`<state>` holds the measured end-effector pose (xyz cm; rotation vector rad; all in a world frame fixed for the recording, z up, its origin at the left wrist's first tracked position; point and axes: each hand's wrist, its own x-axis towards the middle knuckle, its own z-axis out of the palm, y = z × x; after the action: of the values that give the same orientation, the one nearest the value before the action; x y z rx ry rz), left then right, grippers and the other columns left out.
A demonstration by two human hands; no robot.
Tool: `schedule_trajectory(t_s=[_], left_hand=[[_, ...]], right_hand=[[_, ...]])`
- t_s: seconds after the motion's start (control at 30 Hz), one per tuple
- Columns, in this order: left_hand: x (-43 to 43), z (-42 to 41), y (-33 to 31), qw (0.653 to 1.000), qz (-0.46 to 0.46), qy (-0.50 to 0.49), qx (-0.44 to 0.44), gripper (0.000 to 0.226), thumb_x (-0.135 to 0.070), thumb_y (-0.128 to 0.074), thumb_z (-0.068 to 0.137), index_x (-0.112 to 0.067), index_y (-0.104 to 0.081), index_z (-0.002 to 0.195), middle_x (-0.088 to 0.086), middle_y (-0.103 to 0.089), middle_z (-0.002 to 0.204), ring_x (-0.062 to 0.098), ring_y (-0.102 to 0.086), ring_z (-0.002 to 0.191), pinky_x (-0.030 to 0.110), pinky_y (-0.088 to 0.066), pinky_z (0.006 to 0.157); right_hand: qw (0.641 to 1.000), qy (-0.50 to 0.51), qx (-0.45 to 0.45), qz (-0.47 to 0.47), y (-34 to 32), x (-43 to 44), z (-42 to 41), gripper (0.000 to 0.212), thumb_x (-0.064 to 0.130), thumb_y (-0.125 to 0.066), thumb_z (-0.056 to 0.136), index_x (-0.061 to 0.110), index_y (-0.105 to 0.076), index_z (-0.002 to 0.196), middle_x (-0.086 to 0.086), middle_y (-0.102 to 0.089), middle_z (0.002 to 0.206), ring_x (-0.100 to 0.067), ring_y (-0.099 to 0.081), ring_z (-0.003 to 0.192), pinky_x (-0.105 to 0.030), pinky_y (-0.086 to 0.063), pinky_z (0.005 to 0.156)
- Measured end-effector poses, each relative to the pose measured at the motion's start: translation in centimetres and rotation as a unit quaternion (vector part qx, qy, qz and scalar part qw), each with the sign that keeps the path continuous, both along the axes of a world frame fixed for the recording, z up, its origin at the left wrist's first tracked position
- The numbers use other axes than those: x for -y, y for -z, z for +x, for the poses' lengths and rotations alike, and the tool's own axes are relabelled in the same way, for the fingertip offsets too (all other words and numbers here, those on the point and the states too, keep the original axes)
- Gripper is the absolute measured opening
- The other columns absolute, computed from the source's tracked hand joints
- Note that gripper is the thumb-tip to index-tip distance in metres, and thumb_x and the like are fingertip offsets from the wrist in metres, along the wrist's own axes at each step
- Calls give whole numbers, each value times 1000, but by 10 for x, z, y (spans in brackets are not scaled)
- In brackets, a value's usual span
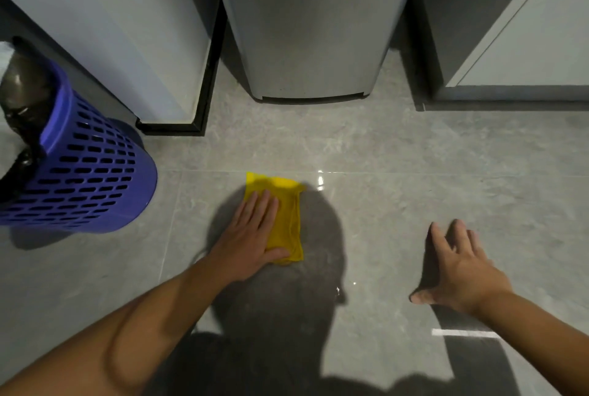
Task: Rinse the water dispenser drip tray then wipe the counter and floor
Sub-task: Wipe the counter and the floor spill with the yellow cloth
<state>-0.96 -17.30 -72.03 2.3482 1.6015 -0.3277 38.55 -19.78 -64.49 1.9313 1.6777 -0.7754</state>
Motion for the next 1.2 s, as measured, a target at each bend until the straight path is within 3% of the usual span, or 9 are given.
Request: schedule_trajectory(t_s=[0.1, 0.27, 0.43, 0.57, 0.63, 0.73, 0.87, 1.0, 1.2], left_hand=[[-31, 5, -4, 999, -1, -27, -31, 116, -86, -36, 84, -11, 5, 164, 17, 12, 172, 38, 8, 159, 49, -1, 129], [-97, 24, -23, 996, 30, 63, -50, 126, -85, -57, 74, -7, -15, 164, 22, -8, 172, 43, -9, 158, 52, -16, 127], [-100, 83, -19, 983, 32, 174, -48, 126, -83, -54, 78, 1, -12, 162, 25, -6, 171, 43, -6, 158, 53, -11, 128], [-47, 114, -4, 983, 4, 183, 1, 112, -83, -39, 83, -17, -1, 165, 23, 12, 170, 43, 12, 157, 55, 0, 128], [-15, 115, -3, 981, 13, 195, 17, 107, -82, -35, 83, -21, -7, 166, 23, 6, 171, 44, 7, 157, 56, -2, 128], [29, 99, -3, 980, 17, 192, 37, 104, -82, -37, 83, -22, -17, 165, 23, -7, 172, 42, -6, 158, 55, -11, 127], [53, 49, -4, 989, 13, 142, 28, 106, -82, -41, 83, -21, -13, 166, 18, -5, 172, 37, -2, 159, 53, -12, 128], [36, 10, -10, 998, 11, 67, -2, 107, -82, -41, 84, -14, -19, 164, 22, -13, 171, 41, -10, 158, 58, -24, 124], [-25, 18, -5, 997, 38, 67, -15, 107, -84, -30, 82, -17, -21, 164, 23, -12, 170, 44, -14, 157, 58, -23, 124]], right_hand=[[1000, 19, -9, -3, 4, 13, 9, 154, 74, -83, 58, 41, 33, 153, -9, 33, 166, -39, 20, 156, -58, -28, 121], [999, 40, -32, -6, 6, 10, 9, 153, 64, -89, 61, 43, 31, 154, -6, 37, 165, -39, 22, 155, -59, -28, 121], [998, 44, -35, -12, 3, 8, 9, 151, 62, -88, 63, 42, 30, 155, -9, 37, 165, -42, 23, 154, -62, -27, 121], [998, 45, -35, -13, 0, 9, 7, 150, 62, -88, 64, 41, 29, 156, -10, 36, 166, -43, 22, 154, -63, -27, 121], [998, 42, -32, -15, -2, 8, 7, 150, 62, -88, 64, 40, 29, 156, -11, 36, 166, -44, 21, 154, -63, -26, 121], [999, 37, -30, -17, -1, 9, 7, 151, 62, -88, 64, 39, 29, 156, -12, 35, 166, -45, 21, 154, -64, -24, 121], [999, 32, -24, -11, 0, 10, 8, 151, 64, -88, 62, 39, 27, 157, -12, 32, 167, -45, 19, 155, -63, -26, 121], [999, 40, -25, -7, 4, 10, 8, 153, 62, -90, 61, 39, 26, 157, -12, 32, 167, -45, 20, 154, -63, -26, 121], [998, 53, -28, -4, 14, 10, 15, 151, 59, -91, 62, 41, 25, 157, -11, 34, 167, -44, 22, 154, -66, -26, 120]])
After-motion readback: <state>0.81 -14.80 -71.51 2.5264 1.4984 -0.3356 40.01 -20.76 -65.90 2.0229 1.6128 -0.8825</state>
